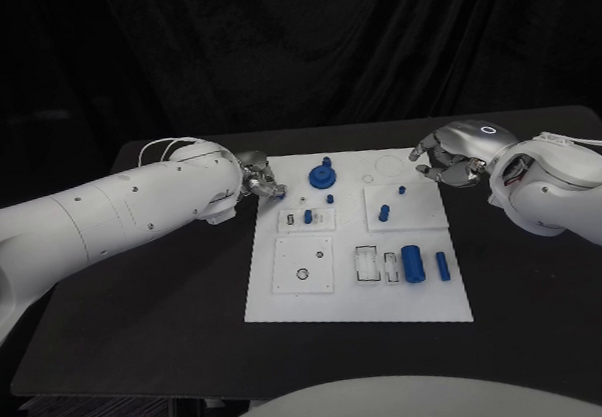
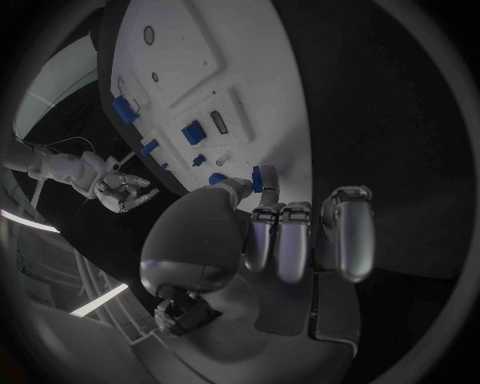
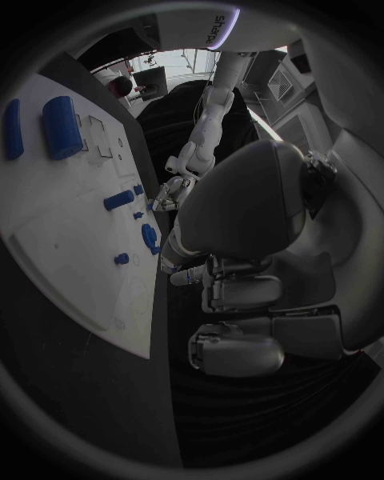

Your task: Assemble the parts on the task board

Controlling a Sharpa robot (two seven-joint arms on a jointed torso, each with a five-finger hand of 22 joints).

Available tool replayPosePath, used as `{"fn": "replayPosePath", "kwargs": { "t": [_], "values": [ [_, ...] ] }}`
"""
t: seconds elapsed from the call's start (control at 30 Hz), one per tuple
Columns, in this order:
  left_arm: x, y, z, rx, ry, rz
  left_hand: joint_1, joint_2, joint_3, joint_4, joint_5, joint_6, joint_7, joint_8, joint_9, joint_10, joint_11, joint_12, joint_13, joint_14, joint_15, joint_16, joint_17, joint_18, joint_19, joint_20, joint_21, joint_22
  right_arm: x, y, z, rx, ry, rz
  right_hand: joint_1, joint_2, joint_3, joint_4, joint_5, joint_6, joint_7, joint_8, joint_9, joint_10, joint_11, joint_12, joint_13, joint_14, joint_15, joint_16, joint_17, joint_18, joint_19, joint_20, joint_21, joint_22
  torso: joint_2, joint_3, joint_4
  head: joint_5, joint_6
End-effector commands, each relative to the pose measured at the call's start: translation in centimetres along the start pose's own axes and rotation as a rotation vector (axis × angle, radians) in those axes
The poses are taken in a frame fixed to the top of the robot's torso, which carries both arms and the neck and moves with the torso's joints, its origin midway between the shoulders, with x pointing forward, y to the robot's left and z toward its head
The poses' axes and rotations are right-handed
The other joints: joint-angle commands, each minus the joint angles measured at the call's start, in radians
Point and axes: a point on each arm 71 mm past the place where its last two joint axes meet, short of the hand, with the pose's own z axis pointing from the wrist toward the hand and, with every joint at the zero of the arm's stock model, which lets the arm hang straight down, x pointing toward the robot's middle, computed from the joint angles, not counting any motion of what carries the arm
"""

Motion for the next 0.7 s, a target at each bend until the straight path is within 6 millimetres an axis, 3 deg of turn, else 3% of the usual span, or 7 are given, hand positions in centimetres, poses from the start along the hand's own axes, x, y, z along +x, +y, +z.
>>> {"fn": "replayPosePath", "kwargs": {
  "t": [0.03, 0.4, 0.7],
  "values": [
    [0.2, -0.3, -0.5, 0.031, -0.032, -0.029, -0.001, -0.013, 0.01, -0.002, -0.004, 0.009, -0.002, 0.005, 0.003, 0.097, -0.002, -0.004, 0.263, 0.104, -0.009, 0.003, 0.263, -0.004, 0.005, -0.004, -0.005, 0.183, 0.2, -0.2, -0.1, 0.019, 0.01, -0.003, -0.001, -0.007, 0.007, 0.0, 0.006, 0.007, 0.001, -0.006, -0.001, 0.108, 0.005, 0.003, 0.263, 0.103, 0.005, 0.002, 0.263, 0.015, 0.014, 0.007, -0.004, 0.2, 0.0, 0.0003, -0.0002, 0.001, 0.0],
    [0.6, 0.4, -2.9, 0.059, -0.099, -0.143, -0.006, -0.05, 0.047, -0.02, -0.006, 0.023, -0.008, 0.026, 0.024, 0.097, -0.008, -0.004, 0.263, 0.104, -0.014, 0.003, 0.263, -0.001, 0.0, -0.008, -0.018, 0.18, 0.2, -0.5, -0.3, 0.027, 0.013, -0.003, -0.001, -0.007, 0.007, 0.0, 0.007, 0.007, 0.001, -0.006, -0.001, 0.108, 0.005, 0.003, 0.263, 0.103, 0.005, 0.002, 0.263, 0.015, 0.013, 0.007, -0.005, 0.199, 0.0, 0.0, 0.0007, 0.0, 0.0],
    [1.1, 0.6, -4.6, 0.094, -0.136, -0.188, -0.012, -0.062, 0.062, -0.023, -0.048, 0.014, -0.007, 0.029, 0.032, 0.097, -0.006, -0.004, 0.263, 0.102, -0.012, 0.0, 0.259, 0.0, -0.004, -0.008, -0.027, 0.179, 0.2, -0.6, -0.4, 0.032, 0.014, -0.003, -0.001, -0.007, 0.007, 0.0, 0.007, 0.007, 0.001, -0.006, -0.001, 0.108, 0.005, 0.003, 0.263, 0.103, 0.005, 0.002, 0.263, 0.015, 0.013, 0.007, -0.005, 0.199, -0.001, 0.0007, 0.001, 0.003, 0.0]
  ]
}}
